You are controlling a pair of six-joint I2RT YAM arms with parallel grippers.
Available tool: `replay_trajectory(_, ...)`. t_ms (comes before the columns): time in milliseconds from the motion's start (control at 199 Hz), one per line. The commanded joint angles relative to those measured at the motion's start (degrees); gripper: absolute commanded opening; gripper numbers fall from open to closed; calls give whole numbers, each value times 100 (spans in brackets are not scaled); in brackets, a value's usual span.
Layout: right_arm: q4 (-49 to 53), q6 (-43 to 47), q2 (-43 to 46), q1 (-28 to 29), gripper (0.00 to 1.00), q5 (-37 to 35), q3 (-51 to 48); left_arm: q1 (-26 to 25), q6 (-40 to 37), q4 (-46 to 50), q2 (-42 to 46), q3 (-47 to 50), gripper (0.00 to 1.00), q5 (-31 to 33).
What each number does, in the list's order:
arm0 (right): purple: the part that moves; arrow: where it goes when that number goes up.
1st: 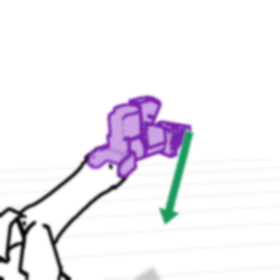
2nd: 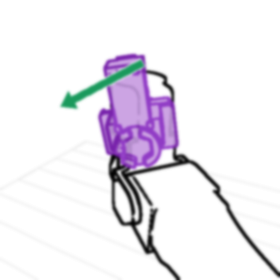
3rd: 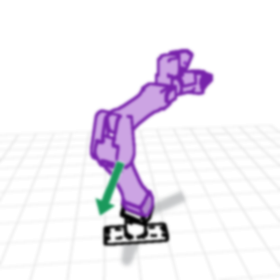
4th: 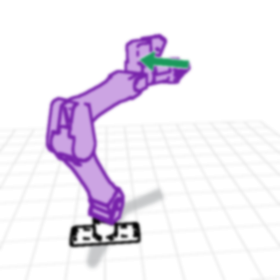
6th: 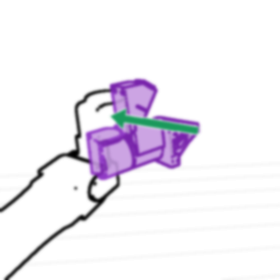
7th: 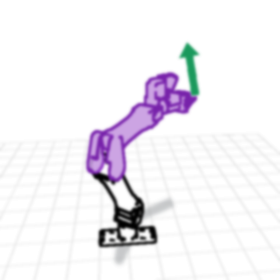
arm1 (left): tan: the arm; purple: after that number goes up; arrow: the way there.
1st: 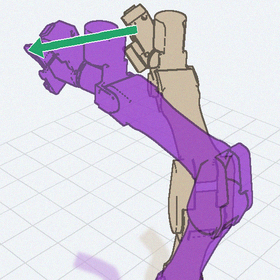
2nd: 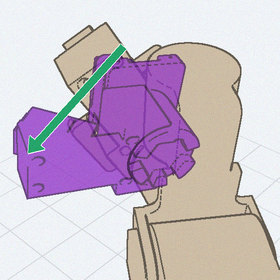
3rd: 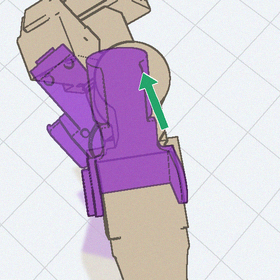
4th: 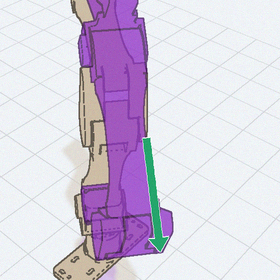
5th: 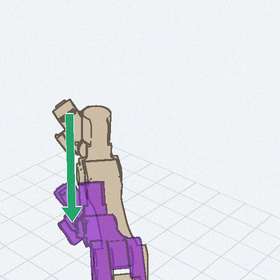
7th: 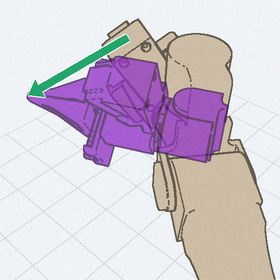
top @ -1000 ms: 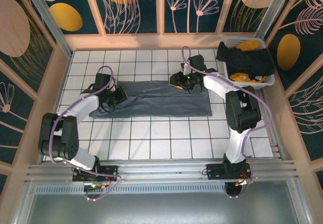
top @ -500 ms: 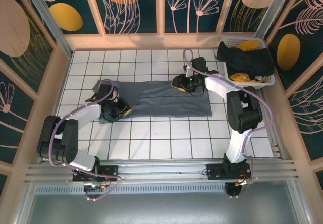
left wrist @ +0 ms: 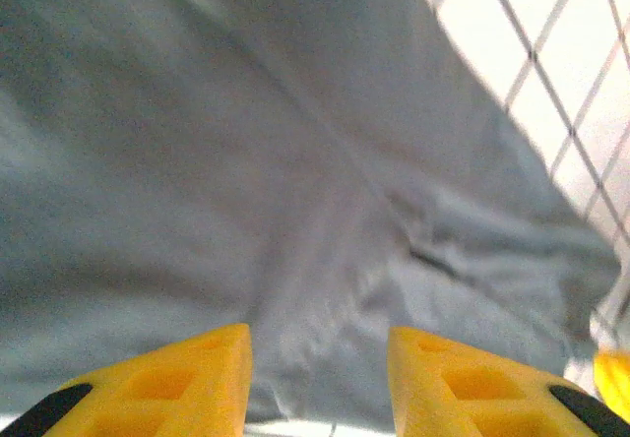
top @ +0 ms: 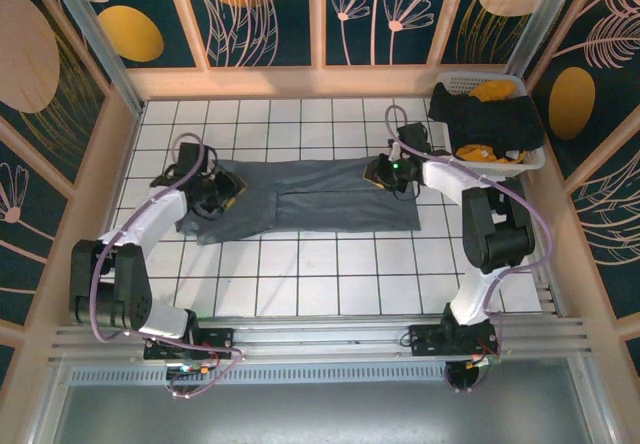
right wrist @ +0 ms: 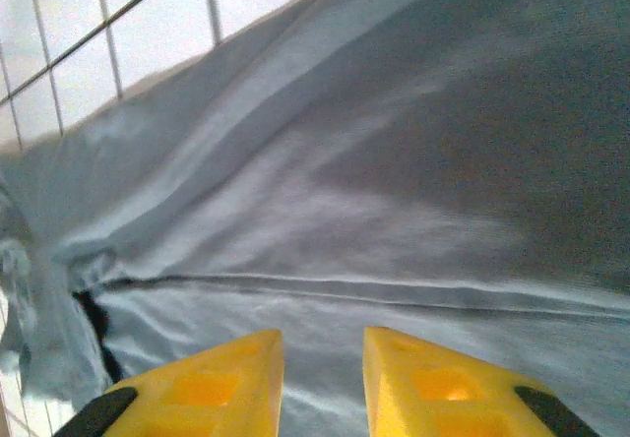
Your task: Fold and stack the t-shirts
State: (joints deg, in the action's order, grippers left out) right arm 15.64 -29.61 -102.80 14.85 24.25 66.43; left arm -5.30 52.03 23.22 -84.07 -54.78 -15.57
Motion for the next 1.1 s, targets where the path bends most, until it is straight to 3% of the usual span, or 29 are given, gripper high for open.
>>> replay_trajectory(0,7,-139,259,-57,28,-222,-139,511,-438,616,-295,-329,41,1096)
replay_trajectory(160,-140,-34,294,-36,34,264,-153,969,-1117,242,-735,-172,42,1354)
replay_trajectory(361,-282,292,293,242,46,1161,-26,1035,-1815,-428,-1080,231,44,1553)
replay_trajectory(707,-415,147,350,350,47,1231,-142,1041,-2206,-1297,-1198,747,42,1135)
replay_trajectory(903,-371,139,305,358,47,1157,-96,1040,-2242,-1303,-1025,776,30,789)
replay_trajectory(1098,-369,122,269,388,46,1108,-104,1035,-2232,-1023,-805,769,25,757)
